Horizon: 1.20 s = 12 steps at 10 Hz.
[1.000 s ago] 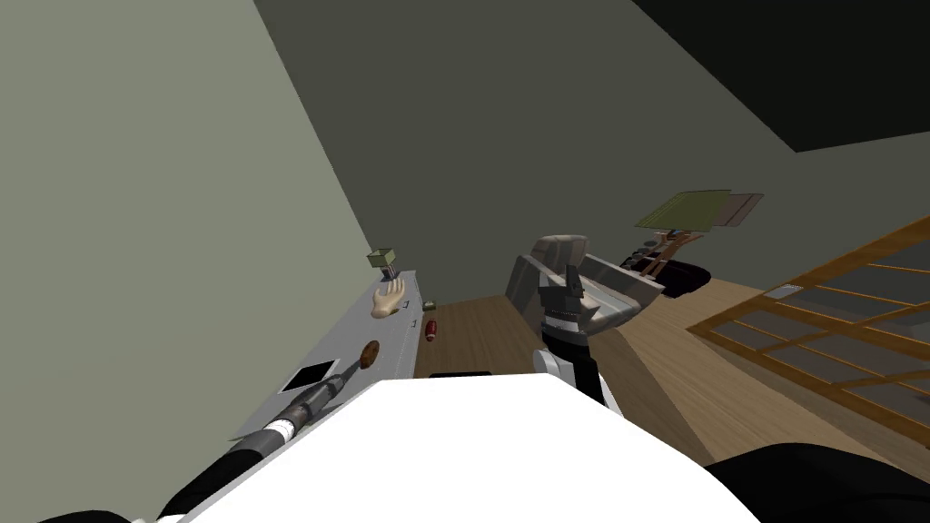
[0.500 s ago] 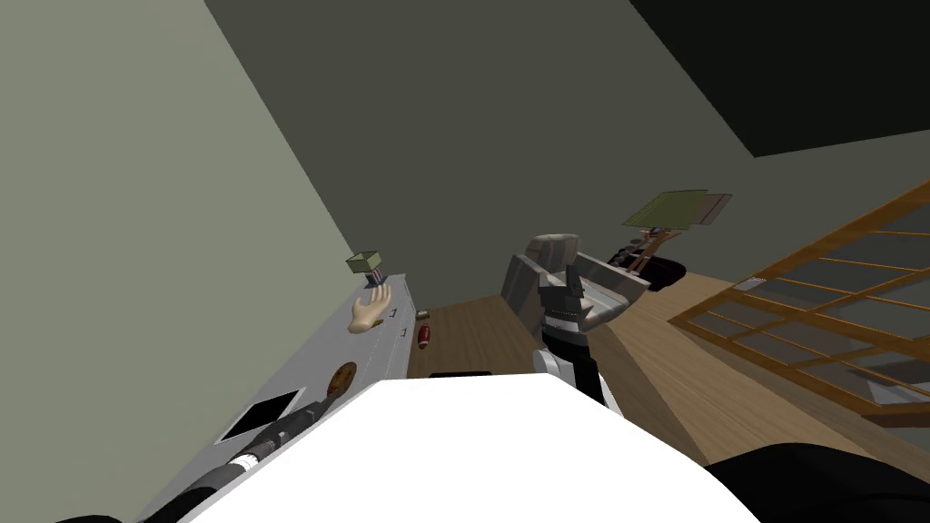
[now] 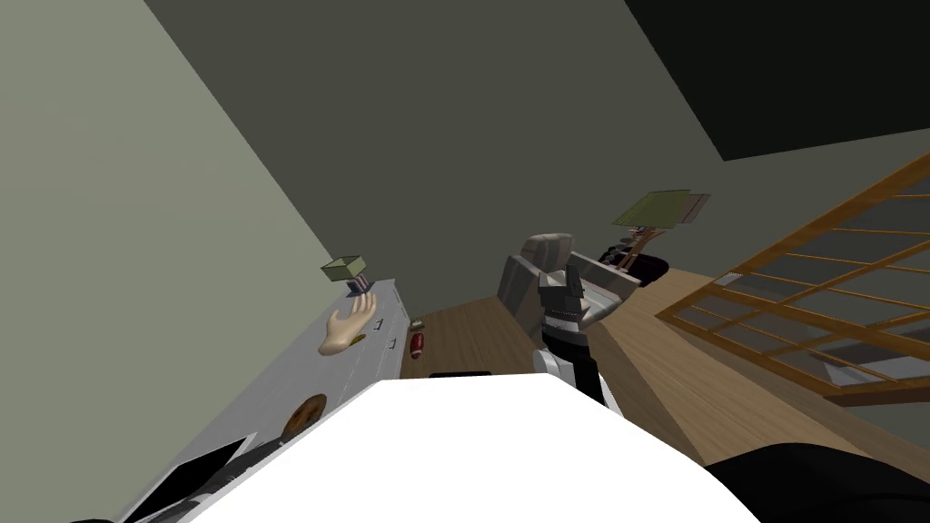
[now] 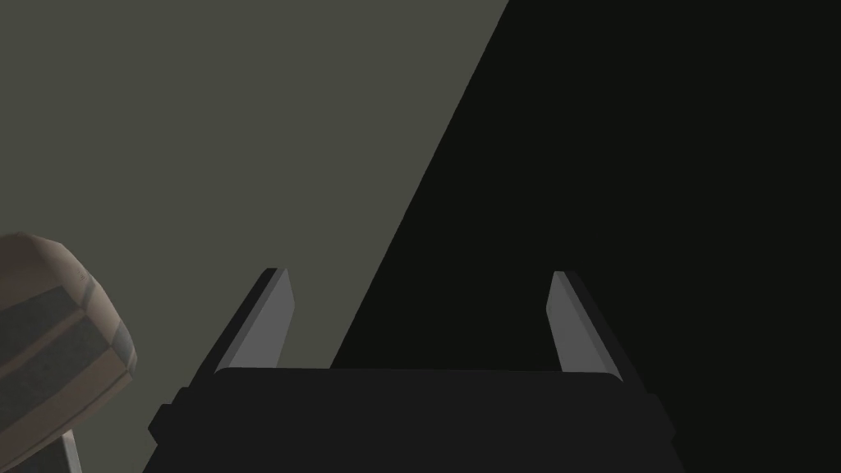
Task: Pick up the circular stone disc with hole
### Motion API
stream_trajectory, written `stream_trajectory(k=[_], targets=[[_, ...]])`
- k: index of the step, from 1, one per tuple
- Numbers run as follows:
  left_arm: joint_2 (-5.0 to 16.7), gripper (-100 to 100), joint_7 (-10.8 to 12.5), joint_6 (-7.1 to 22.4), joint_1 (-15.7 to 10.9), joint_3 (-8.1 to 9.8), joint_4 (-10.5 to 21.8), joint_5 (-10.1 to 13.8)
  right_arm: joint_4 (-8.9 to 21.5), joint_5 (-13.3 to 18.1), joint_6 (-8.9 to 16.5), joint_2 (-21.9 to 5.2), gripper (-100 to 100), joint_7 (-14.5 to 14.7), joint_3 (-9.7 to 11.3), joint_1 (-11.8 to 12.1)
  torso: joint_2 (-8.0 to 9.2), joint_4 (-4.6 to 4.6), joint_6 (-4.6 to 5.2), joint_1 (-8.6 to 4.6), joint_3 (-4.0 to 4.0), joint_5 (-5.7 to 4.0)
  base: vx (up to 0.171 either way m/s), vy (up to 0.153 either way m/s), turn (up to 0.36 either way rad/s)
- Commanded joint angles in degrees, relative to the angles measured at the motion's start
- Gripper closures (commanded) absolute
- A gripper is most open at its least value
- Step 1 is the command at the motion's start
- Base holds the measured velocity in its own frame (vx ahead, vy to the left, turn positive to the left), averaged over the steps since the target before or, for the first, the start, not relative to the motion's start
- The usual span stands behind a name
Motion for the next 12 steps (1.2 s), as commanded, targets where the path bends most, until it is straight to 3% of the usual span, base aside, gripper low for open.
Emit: stream_trajectory(k=[1,2,3,6,7,8,12], targets=[[0.0,-100,0.0,0.0,0.0,0.00,0.0,0.0,0.0,0.0,0.0,0.0,0,0.0,0.0,0.0,0.00,0.00,0.00,0.00,0.00,0.00,0.050,-0.022,-0.016],[0.1,0,-0.1,0.2,0.0,-0.09,0.1,0.0,0.0,0.0,0.0,0.0,0,0.0,0.0,0.0,0.19,0.04,-0.02,0.07,0.10,0.01,0.010,-0.004,0.004],[-0.9,-100,-0.3,-0.3,-1.6,-0.88,2.2,-0.2,0.0,0.0,0.0,0.0,0,0.0,0.0,0.0,0.35,0.08,-0.02,0.14,0.20,0.03,0.010,0.003,-0.080],[-2.4,-100,-0.7,-1.0,-4.1,-2.07,5.3,-0.4,0.0,0.0,0.0,0.0,0,0.0,0.0,0.0,0.43,0.10,-0.02,0.24,0.25,0.06,0.010,0.013,-0.071],[-2.1,-100,-0.5,-0.7,-3.5,-1.78,4.4,-0.3,0.0,0.0,0.0,0.0,0,0.0,0.0,0.0,0.43,0.10,-0.02,0.24,0.25,0.06,0.004,0.006,-0.013],[-2.1,100,-0.6,-0.8,-3.6,-1.83,4.6,-0.3,0.0,0.0,0.0,0.0,0,0.0,0.0,0.0,0.45,0.10,-0.03,0.21,0.26,0.04,0.000,0.000,0.000],[-2.1,100,-0.6,-0.7,-3.5,-1.82,4.6,-0.4,0.0,0.0,0.0,0.0,0,0.0,0.0,0.0,0.46,0.11,-0.02,0.20,0.27,0.06,0.000,0.000,0.000]])
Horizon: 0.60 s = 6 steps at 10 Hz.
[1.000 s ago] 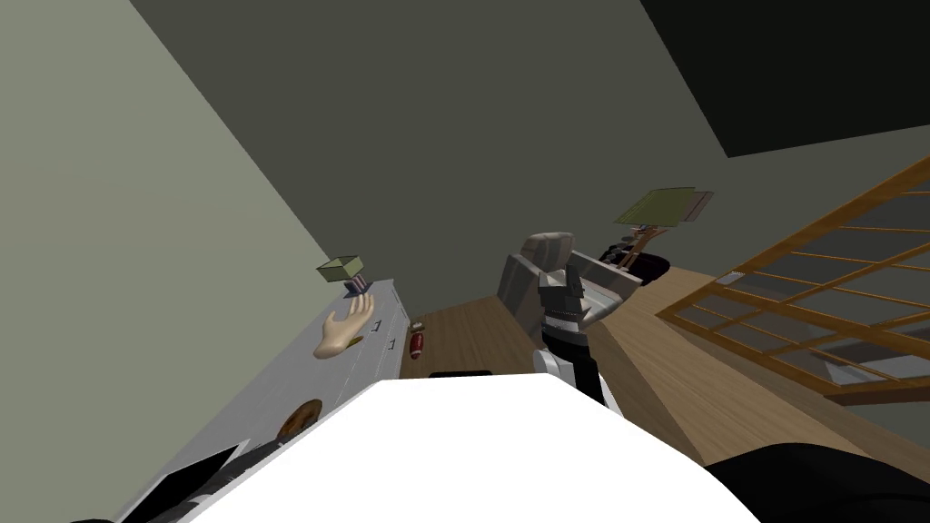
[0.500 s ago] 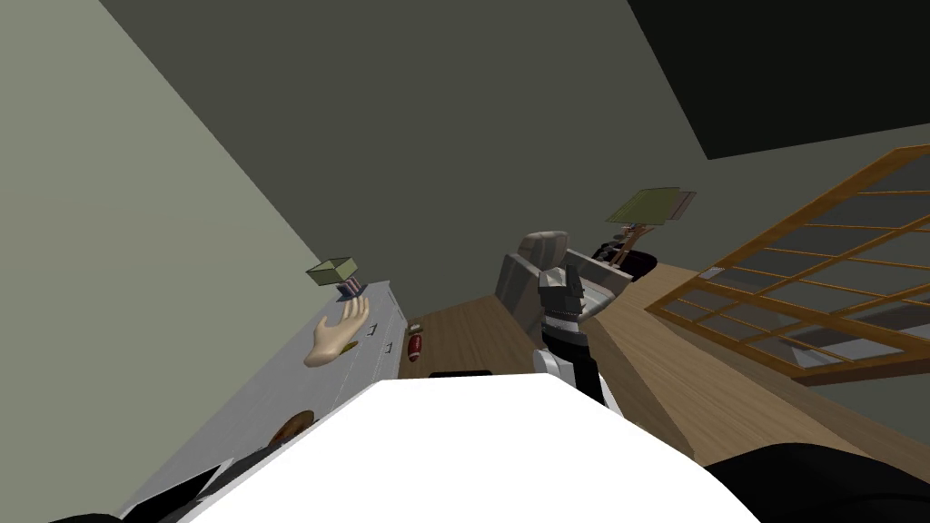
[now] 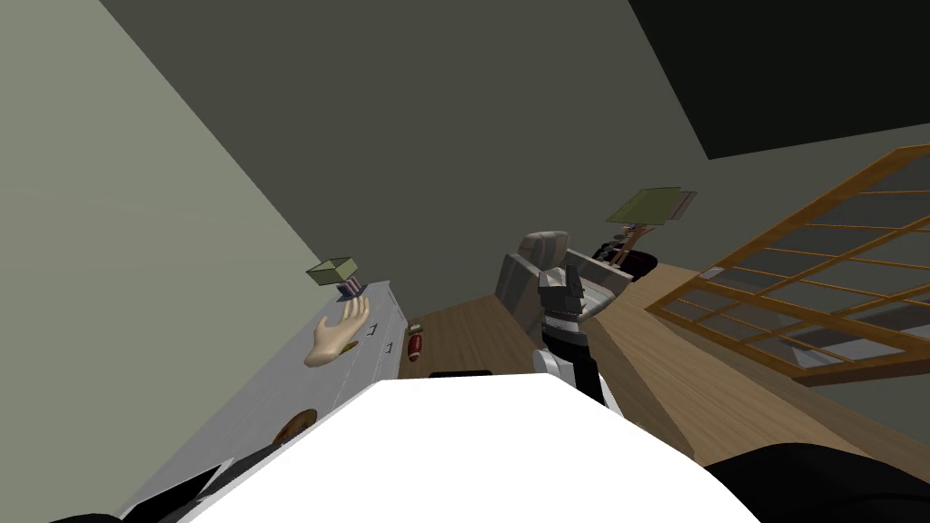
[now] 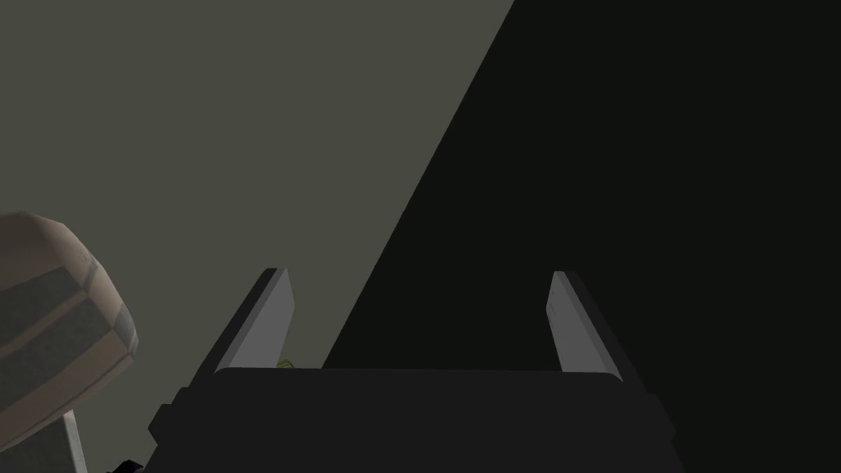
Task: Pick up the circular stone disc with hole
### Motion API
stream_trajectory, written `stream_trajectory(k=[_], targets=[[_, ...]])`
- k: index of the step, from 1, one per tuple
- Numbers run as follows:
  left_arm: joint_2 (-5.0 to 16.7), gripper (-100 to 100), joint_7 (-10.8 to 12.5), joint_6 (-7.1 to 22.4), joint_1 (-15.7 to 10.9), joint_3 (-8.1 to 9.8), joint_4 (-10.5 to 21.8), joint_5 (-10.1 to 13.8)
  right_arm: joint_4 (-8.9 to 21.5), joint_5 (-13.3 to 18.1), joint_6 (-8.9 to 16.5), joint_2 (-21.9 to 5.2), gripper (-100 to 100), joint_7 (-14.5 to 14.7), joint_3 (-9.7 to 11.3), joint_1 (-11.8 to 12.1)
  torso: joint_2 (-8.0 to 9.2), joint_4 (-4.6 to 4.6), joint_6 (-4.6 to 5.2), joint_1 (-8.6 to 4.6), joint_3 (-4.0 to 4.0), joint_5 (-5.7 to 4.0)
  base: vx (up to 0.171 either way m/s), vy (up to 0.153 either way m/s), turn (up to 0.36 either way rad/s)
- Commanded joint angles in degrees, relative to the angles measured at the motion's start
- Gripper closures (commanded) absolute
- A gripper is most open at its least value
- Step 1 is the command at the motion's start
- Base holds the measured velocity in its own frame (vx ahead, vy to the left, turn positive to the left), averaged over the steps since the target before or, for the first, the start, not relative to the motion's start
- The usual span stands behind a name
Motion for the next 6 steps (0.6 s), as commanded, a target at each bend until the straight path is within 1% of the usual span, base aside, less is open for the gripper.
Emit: stream_trajectory(k=[1,2,4,5,6], targets=[[0.0,0,0.0,0.0,0.0,0.00,0.0,0.0,0.0,0.0,0.0,0.0,0,0.0,0.0,0.0,0.00,0.00,0.00,0.00,0.00,0.00,0.000,0.000,0.000],[0.9,100,0.2,0.3,1.5,0.74,-1.9,0.2,0.0,0.0,0.0,0.0,0,0.0,0.0,0.0,0.00,0.00,0.00,0.00,0.00,0.00,-0.008,-0.006,0.117],[1.9,100,0.4,0.8,3.1,1.53,-4.0,0.3,0.0,0.0,0.0,0.0,0,0.0,0.0,0.0,0.08,0.01,-0.05,-0.08,0.04,-0.04,-0.014,-0.016,0.079],[1.7,100,0.4,0.7,2.7,1.29,-3.4,0.3,0.0,0.0,0.0,0.0,0,0.0,0.0,0.0,0.08,0.01,-0.03,-0.11,0.04,-0.05,-0.005,-0.007,0.011],[1.7,0,0.4,0.7,2.8,1.35,-3.5,0.3,0.0,0.0,0.0,0.0,0,0.0,0.0,0.0,0.04,0.01,-0.01,-0.07,0.03,-0.03,0.000,0.000,0.000]])
